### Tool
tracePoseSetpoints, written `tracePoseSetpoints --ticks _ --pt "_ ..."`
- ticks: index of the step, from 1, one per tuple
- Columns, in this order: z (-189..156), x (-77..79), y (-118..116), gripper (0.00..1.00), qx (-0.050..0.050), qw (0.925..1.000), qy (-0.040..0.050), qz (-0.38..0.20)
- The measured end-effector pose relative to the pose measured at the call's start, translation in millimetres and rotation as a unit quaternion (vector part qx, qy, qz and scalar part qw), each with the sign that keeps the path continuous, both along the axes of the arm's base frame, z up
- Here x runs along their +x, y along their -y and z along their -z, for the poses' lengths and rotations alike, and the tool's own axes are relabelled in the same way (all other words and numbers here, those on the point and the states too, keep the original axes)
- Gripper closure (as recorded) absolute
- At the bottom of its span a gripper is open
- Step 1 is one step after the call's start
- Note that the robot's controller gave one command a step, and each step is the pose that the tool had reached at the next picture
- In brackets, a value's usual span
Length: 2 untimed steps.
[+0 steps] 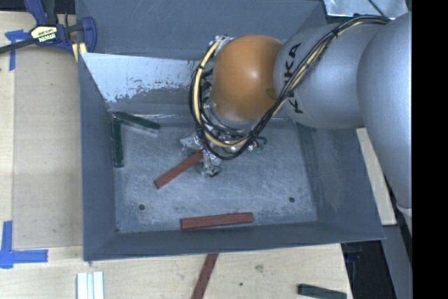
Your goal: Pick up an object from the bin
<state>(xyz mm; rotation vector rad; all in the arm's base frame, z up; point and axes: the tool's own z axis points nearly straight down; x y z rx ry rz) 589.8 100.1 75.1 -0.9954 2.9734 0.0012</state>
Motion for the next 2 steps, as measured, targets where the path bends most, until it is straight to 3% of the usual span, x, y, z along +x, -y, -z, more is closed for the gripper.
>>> tracePoseSetpoints --ticks 1,2 --pt "0.0 0.0 0.1 1.0 0.0 1.0 -0.0001 0.0" --pt "-160.5 -10.4 10.8 1.0 -0.001 0.9999 0.0004 -0.013"
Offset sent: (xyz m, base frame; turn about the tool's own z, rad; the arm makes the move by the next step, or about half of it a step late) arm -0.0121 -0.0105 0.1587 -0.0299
